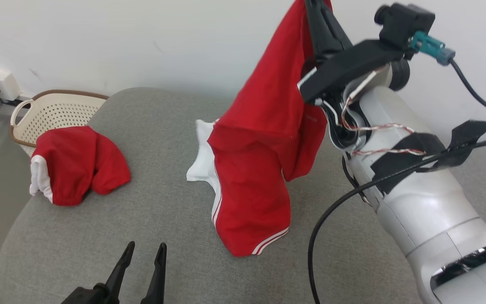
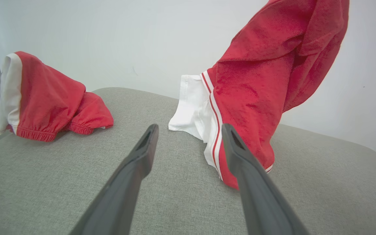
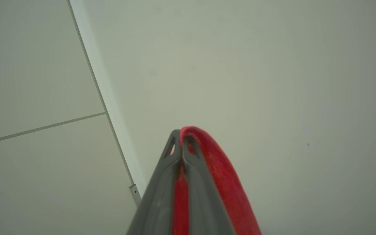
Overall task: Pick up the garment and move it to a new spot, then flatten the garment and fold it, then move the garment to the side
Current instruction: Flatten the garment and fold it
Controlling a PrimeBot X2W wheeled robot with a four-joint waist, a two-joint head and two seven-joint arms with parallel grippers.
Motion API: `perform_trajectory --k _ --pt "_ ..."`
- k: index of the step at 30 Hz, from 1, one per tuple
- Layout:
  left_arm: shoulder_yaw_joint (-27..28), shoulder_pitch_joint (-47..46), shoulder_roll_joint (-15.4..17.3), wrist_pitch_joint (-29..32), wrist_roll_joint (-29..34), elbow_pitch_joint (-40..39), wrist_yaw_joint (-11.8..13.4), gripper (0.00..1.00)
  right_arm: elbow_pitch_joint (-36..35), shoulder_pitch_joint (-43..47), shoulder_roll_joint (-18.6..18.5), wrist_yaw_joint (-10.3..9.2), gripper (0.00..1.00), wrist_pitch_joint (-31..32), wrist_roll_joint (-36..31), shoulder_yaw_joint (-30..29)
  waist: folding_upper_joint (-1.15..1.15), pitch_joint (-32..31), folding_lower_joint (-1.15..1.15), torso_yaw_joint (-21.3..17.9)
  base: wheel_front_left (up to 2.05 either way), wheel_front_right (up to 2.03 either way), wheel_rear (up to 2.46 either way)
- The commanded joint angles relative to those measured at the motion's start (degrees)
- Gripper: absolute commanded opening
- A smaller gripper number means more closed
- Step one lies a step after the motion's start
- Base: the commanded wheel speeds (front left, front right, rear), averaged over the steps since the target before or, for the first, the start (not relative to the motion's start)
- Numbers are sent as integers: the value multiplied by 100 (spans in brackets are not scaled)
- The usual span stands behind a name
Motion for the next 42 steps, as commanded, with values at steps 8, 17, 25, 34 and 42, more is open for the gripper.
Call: perform_trajectory --k 8,17,25,34,42 --pt "6 120 50 -23 -35 -52 54 100 -323 729 -489 2 0 -8 257 302 0 0 1 -257 0 0 0" --pt "76 161 81 -39 -73 -97 84 100 -1014 1897 -1389 2 0 75 681 252 0 73 1 -610 0 0 0" --pt "98 134 98 -46 -68 -147 90 100 -1431 2880 -1796 2 0 157 852 -364 0 174 1 -859 0 0 0" --pt "81 -2 3 -66 -101 -74 10 100 -1495 4170 -1877 2 0 380 582 -1260 0 359 1 -809 0 0 0" --pt "161 11 -51 -72 -78 -19 4 100 -1561 4655 -1499 2 0 544 186 -1790 0 372 1 -876 0 0 0"
